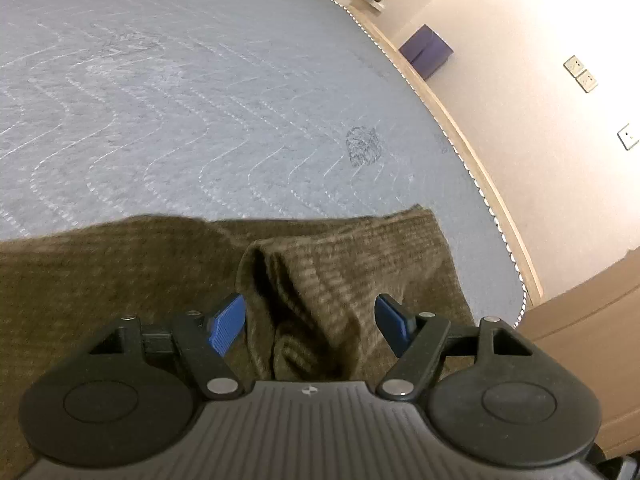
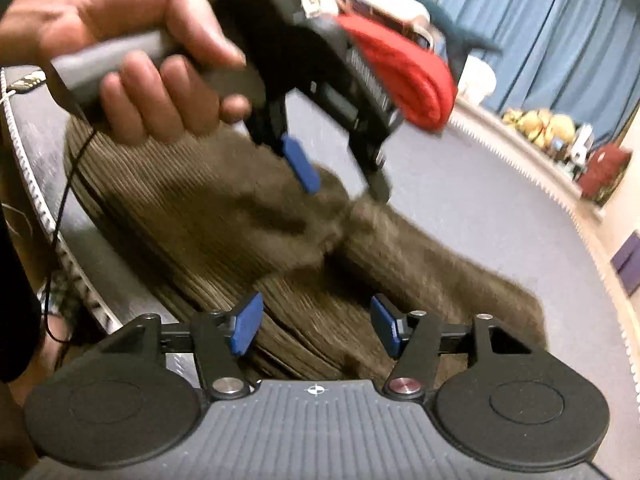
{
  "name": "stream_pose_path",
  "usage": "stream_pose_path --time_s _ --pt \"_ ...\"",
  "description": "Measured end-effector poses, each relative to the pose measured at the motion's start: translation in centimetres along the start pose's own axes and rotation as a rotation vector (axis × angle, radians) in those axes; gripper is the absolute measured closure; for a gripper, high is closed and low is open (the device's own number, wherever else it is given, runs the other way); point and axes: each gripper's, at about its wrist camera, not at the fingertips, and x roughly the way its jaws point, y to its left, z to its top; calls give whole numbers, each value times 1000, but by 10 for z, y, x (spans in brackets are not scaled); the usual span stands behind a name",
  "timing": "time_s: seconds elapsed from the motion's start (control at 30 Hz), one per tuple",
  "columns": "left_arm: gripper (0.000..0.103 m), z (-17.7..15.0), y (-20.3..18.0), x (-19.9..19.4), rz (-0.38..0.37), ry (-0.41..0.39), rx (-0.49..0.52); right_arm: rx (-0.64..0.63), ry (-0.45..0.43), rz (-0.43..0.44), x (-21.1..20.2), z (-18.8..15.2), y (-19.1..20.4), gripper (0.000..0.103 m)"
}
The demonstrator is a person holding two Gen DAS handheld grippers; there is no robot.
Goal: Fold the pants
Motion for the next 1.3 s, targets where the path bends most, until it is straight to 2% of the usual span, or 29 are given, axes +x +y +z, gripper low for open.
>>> stream_pose_path --time_s 0.03,0.13,0.27,0.37,0.4,0.43,0.47,0.5,0.53,0.63,0.67,0.73,0.77,0.8,0.83,0.87,0.9,0.93,0.97,1.07,1.13,1.17,1.2,1.23,1.3 --pt "19 3 0 6 19 3 5 16 16 16 7 -2 -5 41" --pt "19 8 1 29 73 26 10 66 37 92 21 -5 -15 41" --pt "19 8 6 55 96 51 7 83 47 163 34 -4 -21 41" --pt "19 6 0 64 105 47 59 96 58 223 40 -3 -26 48" --pt "23 6 -2 66 114 42 81 96 62 242 42 -1 -28 58" --pt "38 5 -3 66 123 35 98 93 62 272 42 -1 -29 75" --pt "51 6 -5 65 140 23 114 84 61 298 41 -1 -29 78" --pt "71 8 -5 62 145 12 129 61 52 291 37 0 -26 86" --pt "75 10 -6 56 133 4 134 27 43 284 33 1 -22 92" --pt "78 25 -12 25 116 -96 149 16 -6 283 16 7 -22 96" --pt "78 30 -12 12 130 -143 155 22 -45 303 7 11 -26 96" --pt "77 40 0 -3 153 -180 113 -4 -136 362 -18 17 -24 96" --pt "77 42 12 -4 157 -163 73 -36 -168 390 -28 17 -19 96" --pt "72 43 23 1 158 -124 39 -61 -173 395 -32 15 -14 96" --pt "59 41 31 10 167 -69 19 -90 -149 384 -30 12 -6 95" --pt "54 38 37 17 206 -31 11 -108 -113 376 -25 8 -2 95" --pt "42 36 39 17 241 -41 4 -114 -75 380 -19 3 1 95" --pt "37 35 37 12 263 -71 -7 -114 -41 391 -14 0 1 95" --pt "37 35 33 7 282 -94 1 -115 -16 411 -14 -2 0 95" --pt "37 33 6 -14 349 -205 118 -94 -13 449 -25 1 -5 92" --pt "37 26 -9 -23 341 -258 178 -49 -46 433 -36 3 -11 57" --pt "38 23 -13 -26 325 -269 197 -19 -71 415 -41 4 -16 52" --pt "44 22 -16 -25 299 -265 210 12 -94 389 -45 6 -22 51" --pt "58 19 -18 -23 266 -248 224 53 -105 354 -45 9 -27 51" --pt "70 11 -23 -14 239 -211 254 156 -98 264 -41 14 -42 51"
